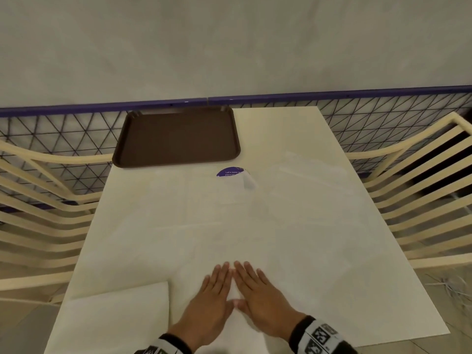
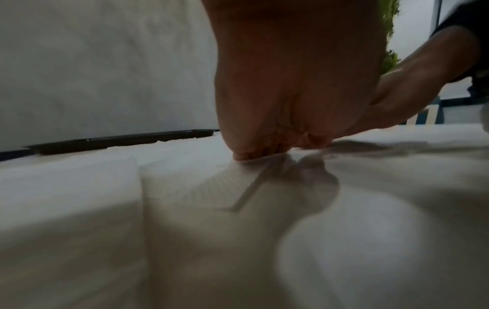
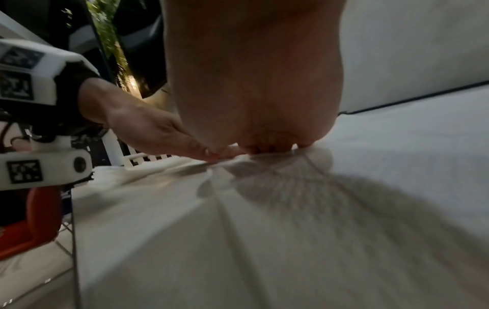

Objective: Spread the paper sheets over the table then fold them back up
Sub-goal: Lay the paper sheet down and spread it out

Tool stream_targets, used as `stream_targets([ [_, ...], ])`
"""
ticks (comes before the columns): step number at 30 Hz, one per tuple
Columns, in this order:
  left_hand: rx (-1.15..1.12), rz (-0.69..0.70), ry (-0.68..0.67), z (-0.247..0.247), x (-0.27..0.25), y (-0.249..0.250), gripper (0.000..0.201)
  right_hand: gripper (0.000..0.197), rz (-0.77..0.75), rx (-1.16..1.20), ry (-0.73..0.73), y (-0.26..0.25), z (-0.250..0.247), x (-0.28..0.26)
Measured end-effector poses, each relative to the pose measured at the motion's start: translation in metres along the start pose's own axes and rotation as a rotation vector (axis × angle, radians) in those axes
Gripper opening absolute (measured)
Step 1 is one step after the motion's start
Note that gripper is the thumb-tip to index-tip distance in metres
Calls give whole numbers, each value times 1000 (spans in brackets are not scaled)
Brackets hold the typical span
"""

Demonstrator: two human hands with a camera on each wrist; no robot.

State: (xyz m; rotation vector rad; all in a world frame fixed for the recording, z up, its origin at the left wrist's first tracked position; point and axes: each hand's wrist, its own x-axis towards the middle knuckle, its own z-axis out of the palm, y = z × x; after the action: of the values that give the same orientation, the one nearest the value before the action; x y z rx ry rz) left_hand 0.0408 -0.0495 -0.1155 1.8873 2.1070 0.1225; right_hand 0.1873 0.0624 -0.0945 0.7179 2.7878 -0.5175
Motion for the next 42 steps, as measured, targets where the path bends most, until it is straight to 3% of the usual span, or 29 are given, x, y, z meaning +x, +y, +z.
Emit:
stream_targets([
  [3,39,-16,-106,3,-1,-7,69,61,54,-32,-80,5,-4,-4],
  [7,98,-116,-125,-4,-15,-19,70,60,132,-91,-234,22,-17,-21],
  [12,69,-194,-59,-5,-28,-40,72,56,223,-11,-237,42,-29,-40],
  [14,-7,-216,41,-19,-21,-35,72,70,208,-85,-140,46,-34,-37],
  [17,-184,-378,273,-40,-2,-29,40,75,256,-61,-197,42,-40,-35],
  [18,-228,-458,267,-45,6,-29,34,74,257,-57,-139,40,-42,-33],
  [20,-292,-603,176,-53,22,-28,42,79,237,-27,-143,46,-35,-35],
  [21,-307,-663,128,-56,29,-28,48,76,208,-38,-126,45,-36,-33],
  [24,-481,-827,96,-62,48,-28,59,38,220,27,-114,40,-43,-31],
  [26,-631,-887,69,-65,55,-32,63,35,168,40,-34,36,-45,-29],
  [28,-650,-871,-7,-70,59,-32,55,38,142,78,62,37,-46,-24],
  [31,-640,-788,31,-80,55,-25,17,39,133,26,21,35,-59,-11],
  [33,-647,-705,127,-83,52,-19,33,43,156,13,0,33,-67,-2],
  [35,-661,-577,209,-95,42,-8,33,57,123,27,42,25,-79,9],
  [38,-612,-373,317,-113,24,4,27,73,-40,91,120,8,-97,30],
  [40,-585,-307,370,-128,9,4,24,59,-97,167,82,-6,-110,43],
  [42,-617,-323,434,-143,-9,-3,29,29,-81,295,-7,-20,-122,54],
])
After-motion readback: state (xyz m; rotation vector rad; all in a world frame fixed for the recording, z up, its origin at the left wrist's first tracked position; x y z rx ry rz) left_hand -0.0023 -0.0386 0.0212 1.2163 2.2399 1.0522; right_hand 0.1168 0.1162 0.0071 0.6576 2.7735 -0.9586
